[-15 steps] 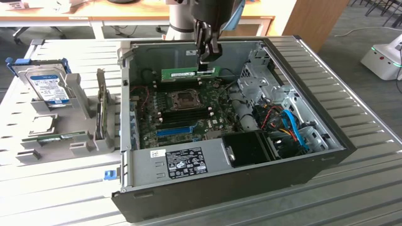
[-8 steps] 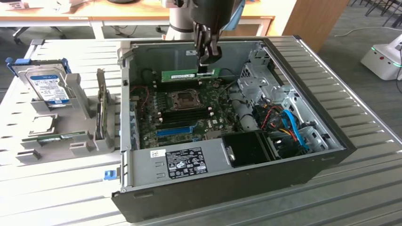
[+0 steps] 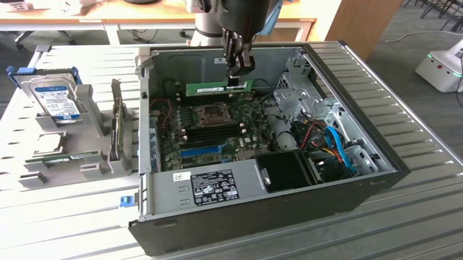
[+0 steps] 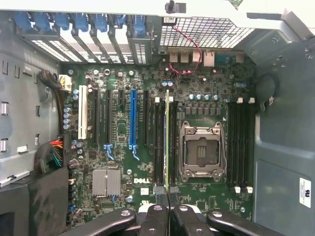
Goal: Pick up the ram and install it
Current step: 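Pick up the ram and move it above insertion slot, then insert the ram into the slot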
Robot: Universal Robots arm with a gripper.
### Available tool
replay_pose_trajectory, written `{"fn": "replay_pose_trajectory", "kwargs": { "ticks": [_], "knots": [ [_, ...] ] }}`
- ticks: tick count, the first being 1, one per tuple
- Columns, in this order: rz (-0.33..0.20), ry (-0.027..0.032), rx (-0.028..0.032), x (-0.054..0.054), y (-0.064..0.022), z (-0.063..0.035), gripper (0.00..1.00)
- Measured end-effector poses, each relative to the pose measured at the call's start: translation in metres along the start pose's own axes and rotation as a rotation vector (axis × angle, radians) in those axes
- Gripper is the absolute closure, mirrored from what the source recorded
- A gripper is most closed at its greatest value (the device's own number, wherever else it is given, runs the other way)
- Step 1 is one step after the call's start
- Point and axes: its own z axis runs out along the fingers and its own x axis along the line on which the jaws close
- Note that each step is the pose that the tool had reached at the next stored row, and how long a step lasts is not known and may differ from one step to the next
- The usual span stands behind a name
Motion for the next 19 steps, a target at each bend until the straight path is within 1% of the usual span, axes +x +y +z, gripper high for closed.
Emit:
{"fn": "replay_pose_trajectory", "kwargs": {
  "ticks": [11, 15, 19],
  "knots": [
    [0.0, -0.0001, 0.0001, 0.0, 0.0, 0.0004, 0.88],
    [0.0, -0.0002, 0.0001, 0.0001, 0.0, 0.0028, 0.88],
    [0.0, 0.0, 0.0, 0.0003, -0.0001, 0.008, 0.88]
  ]
}}
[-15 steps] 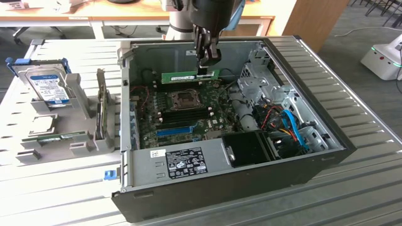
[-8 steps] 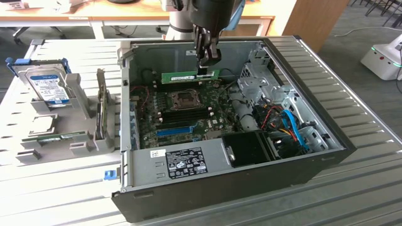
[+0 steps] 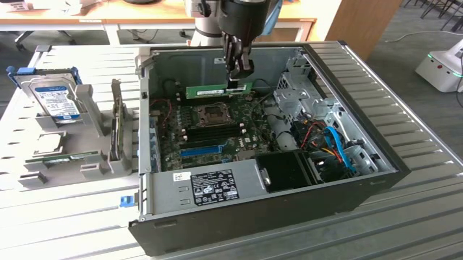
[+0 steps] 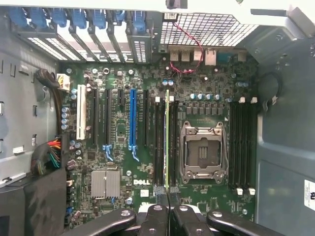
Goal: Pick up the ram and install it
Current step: 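Insert the ram into the slot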
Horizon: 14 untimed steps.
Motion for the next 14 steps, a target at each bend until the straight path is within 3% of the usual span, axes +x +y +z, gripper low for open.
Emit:
{"fn": "replay_pose_trajectory", "kwargs": {
  "ticks": [14],
  "knots": [
    [0.0, 0.0005, 0.0, 0.001, -0.0002, 0.018, 0.88]
  ]
}}
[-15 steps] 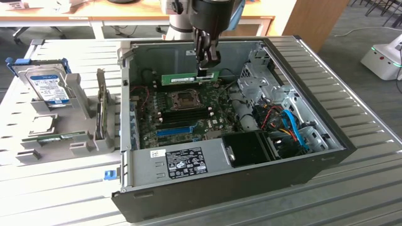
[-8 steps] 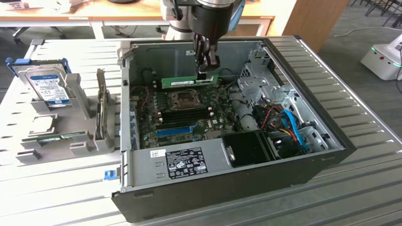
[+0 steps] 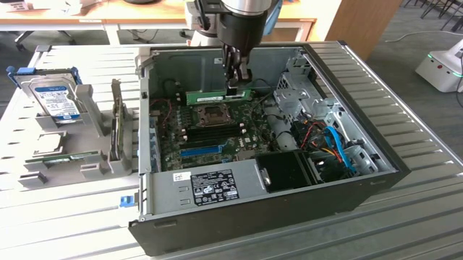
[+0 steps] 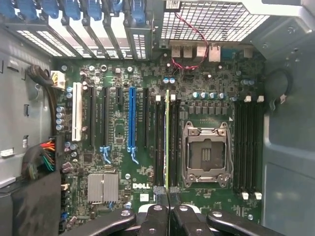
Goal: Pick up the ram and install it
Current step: 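Insert the ram into the slot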
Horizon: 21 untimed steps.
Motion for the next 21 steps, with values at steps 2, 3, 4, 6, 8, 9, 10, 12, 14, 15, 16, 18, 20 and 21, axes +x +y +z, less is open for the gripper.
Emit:
{"fn": "replay_pose_trajectory", "kwargs": {
  "ticks": [2, 3, 4, 6, 8, 9, 10, 12, 14, 15, 16, 18, 20, 21],
  "knots": [
    [0.0, 0.0, 0.0, 0.0, 0.0, 0.0027, 0.88],
    [0.0, 0.0, 0.0, 0.0, 0.0, 0.004, 0.88],
    [0.0, 0.0, 0.0, 0.0, 0.0, 0.0054, 0.88],
    [0.0, -0.0001, 0.0, 0.0, 0.0, 0.0082, 0.88],
    [0.0, -0.0001, 0.0, 0.0, 0.0, 0.0109, 0.88],
    [0.0, 0.0, 0.0, 0.0, 0.0, 0.0123, 0.88],
    [0.0, 0.0, 0.0, 0.0, 0.0, 0.0136, 0.88],
    [0.0, 0.0, 0.0001, 0.001, 0.0, 0.0164, 0.88],
    [0.0, 0.0, 0.0001, 0.001, 0.0, 0.0192, 0.88],
    [0.0, 0.0, 0.0, 0.001, 0.0001, 0.0204, 0.88],
    [0.0, -0.0001, 0.0001, 0.001, 0.0, 0.0218, 0.88],
    [0.0, -0.0001, 0.0001, 0.001, 0.0, 0.0243, 0.88],
    [0.0, 0.0, 0.0001, 0.001, 0.0, 0.0268, 0.88],
    [0.0, -0.0001, 0.0, 0.001, 0.0, 0.0281, 0.88]
  ]
}}
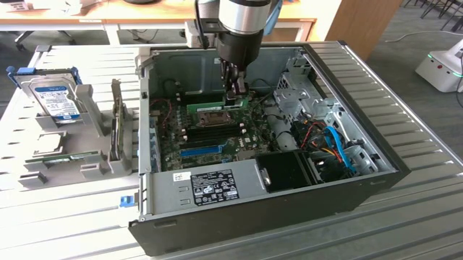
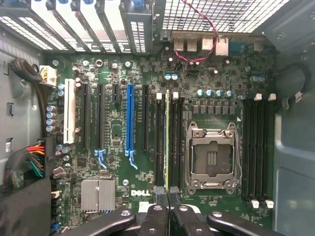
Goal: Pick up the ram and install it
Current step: 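Insert the ram into the slot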
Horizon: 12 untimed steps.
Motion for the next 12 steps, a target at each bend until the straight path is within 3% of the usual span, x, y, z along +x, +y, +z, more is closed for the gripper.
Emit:
{"fn": "replay_pose_trajectory", "kwargs": {
  "ticks": [12],
  "knots": [
    [0.0, 0.0002, 0.0, 0.001, 0.0, 0.0147, 0.88]
  ]
}}
